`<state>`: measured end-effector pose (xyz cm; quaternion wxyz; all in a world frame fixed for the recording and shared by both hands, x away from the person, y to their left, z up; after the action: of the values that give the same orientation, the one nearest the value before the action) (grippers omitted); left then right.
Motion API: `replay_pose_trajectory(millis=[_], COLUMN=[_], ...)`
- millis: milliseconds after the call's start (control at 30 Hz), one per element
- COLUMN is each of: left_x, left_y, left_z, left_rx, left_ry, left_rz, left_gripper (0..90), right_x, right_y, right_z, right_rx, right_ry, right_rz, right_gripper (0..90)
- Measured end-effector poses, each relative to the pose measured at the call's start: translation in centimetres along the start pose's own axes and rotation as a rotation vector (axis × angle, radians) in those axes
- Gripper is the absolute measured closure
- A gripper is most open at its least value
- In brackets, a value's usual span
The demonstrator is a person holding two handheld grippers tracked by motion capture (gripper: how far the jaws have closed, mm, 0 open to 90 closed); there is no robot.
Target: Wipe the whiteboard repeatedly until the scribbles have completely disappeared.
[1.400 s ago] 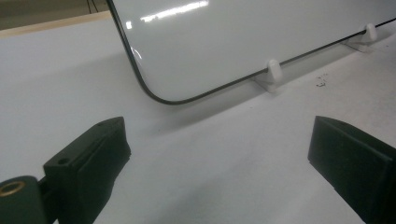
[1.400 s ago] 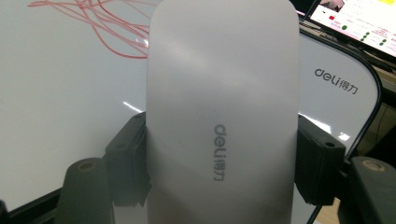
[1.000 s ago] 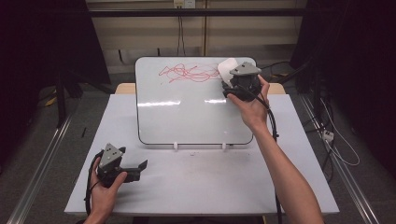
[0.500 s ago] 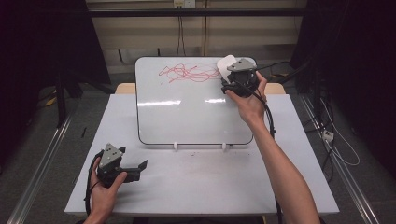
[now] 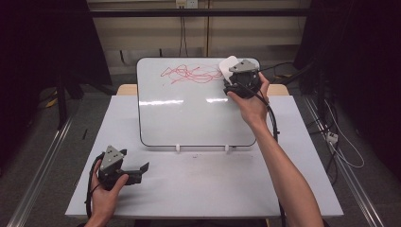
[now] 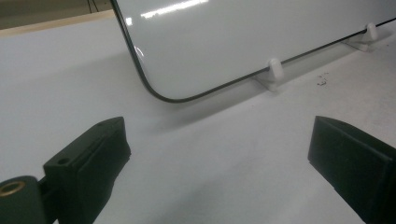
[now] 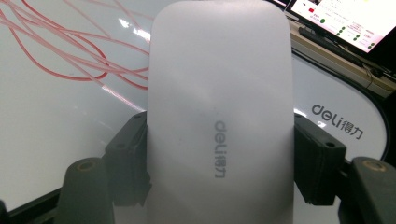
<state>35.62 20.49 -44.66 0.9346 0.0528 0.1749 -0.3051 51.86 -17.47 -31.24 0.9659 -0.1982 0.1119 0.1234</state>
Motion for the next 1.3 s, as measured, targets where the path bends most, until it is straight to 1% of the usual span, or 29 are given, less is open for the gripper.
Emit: replay_pose_trajectory(millis=[133,267,367,467,533,567,700,867,933,1133,1200,1233,1300], left_x=[0.0,-0.1,-0.1,-0.1,-0.1,-0.2,-0.2,-0.2,-0.2,-0.2,-0.2,-0.1,-0.1], left_y=[0.0,0.0,0.1,0.1,0.1,0.2,0.1,0.1,0.1,0.1,0.1,0.1,0.0], left_z=[0.0,0.0,0.0,-0.1,-0.1,-0.1,0.0,-0.1,-0.1,-0.1,-0.1,0.0,0.0], left_rx=[-0.001,0.001,-0.007,-0.014,-0.012,-0.006,-0.005,-0.004,-0.002,0.000,-0.002,-0.009,-0.007], left_ry=[-0.001,0.002,-0.007,-0.004,-0.003,-0.003,-0.005,-0.003,-0.003,-0.001,-0.003,-0.005,-0.004], left_rz=[0.001,-0.001,0.000,0.004,0.003,0.002,0.004,0.003,0.001,0.004,0.002,0.003,0.002], left_gripper=[5.0,5.1,5.1,5.1,5.1,5.1,5.1,5.1,5.1,5.1,5.1,5.1,5.1], right_x=[-0.3,-0.3,-0.4,-0.6,-0.6,-0.5,-0.1,0.4,0.4,0.6,0.6,0.6,0.7], right_y=[0.1,0.3,0.2,0.2,0.3,0.3,0.4,0.7,0.8,1.1,1.2,1.2,1.4], right_z=[0.0,0.0,0.1,0.0,0.0,0.0,0.1,0.4,0.5,0.6,0.6,0.7,0.8], right_rx=[0.005,0.008,0.016,0.009,0.007,0.006,0.009,0.031,0.024,0.031,0.031,0.028,0.028], right_ry=[0.003,-0.001,-0.001,0.006,0.006,0.005,0.011,0.013,0.013,0.009,0.007,0.005,0.003], right_rz=[-0.005,-0.021,-0.016,-0.008,-0.015,-0.016,-0.029,-0.044,-0.046,-0.055,-0.057,-0.059,-0.059], right_gripper=[31.2,31.1,31.1,31.2,31.2,31.3,31.4,31.4,31.5,31.4,31.4,31.4,31.5])
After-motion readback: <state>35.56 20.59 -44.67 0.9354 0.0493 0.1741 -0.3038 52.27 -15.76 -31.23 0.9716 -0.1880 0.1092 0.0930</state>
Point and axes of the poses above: each handheld gripper's, and its own axes: x roughly forward along the jaws, z roughly out of its top, y roughly to its left, the point moved 4 cm from there along x, roughly forward along the jaws, and after that the axes turned 9 degrees about -y, right-handed, at the moved point
